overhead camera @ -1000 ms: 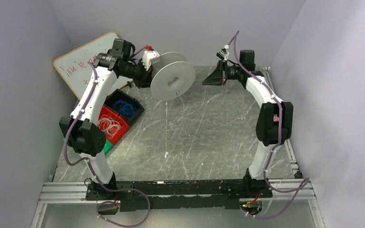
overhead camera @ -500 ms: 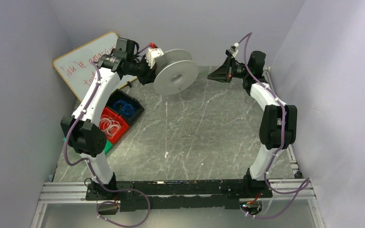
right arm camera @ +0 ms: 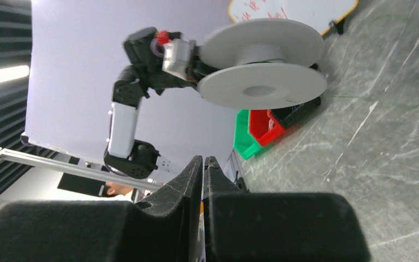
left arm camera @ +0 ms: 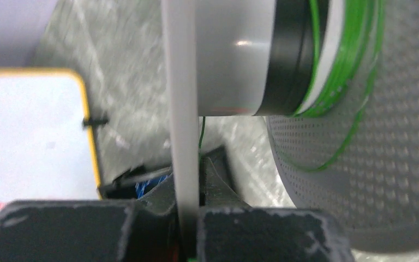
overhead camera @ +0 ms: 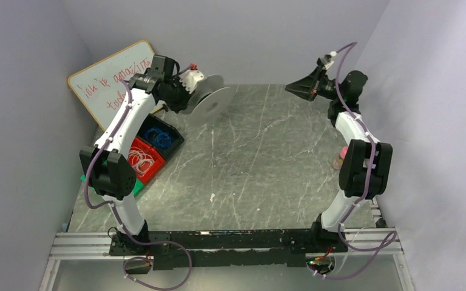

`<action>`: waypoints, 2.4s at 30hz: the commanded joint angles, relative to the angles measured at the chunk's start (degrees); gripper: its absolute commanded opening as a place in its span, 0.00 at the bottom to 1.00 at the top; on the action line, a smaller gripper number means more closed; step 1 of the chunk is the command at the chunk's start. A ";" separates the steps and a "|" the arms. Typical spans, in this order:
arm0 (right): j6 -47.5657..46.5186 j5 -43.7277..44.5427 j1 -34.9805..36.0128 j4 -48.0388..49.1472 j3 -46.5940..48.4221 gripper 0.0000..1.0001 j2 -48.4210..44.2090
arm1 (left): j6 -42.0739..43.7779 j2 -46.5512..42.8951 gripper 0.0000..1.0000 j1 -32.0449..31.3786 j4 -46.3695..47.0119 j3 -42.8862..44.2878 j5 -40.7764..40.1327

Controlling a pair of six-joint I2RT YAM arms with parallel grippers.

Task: Wrap the cables
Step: Wrap the cable around the cable reel.

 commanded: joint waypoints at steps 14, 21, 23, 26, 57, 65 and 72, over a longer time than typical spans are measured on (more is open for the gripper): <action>-54.43 6.95 9.40 -28.06 1.01 0.26 -9.58 | -9.49 -2.31 0.02 1.17 1.53 5.07 7.34; -61.11 5.06 11.56 -20.77 -4.57 0.42 -8.20 | -17.26 -1.57 0.02 1.24 3.13 12.10 19.52; -62.09 4.51 11.59 -15.86 -7.53 0.47 -8.32 | -19.27 -0.99 0.02 1.20 3.05 14.17 23.67; -66.82 3.16 11.64 -14.74 -9.78 0.51 -8.25 | -22.99 -0.20 0.02 1.19 3.91 16.32 27.72; -37.63 11.67 21.93 35.27 -21.55 0.72 -0.07 | -40.40 1.74 0.02 -0.16 12.41 13.45 31.92; -45.06 13.30 23.66 26.60 -21.32 0.72 -0.65 | -43.04 1.71 0.02 -0.81 14.08 12.63 33.67; -42.00 12.09 24.84 31.08 -21.63 0.70 0.47 | -44.55 1.82 0.02 -1.48 14.80 12.13 34.02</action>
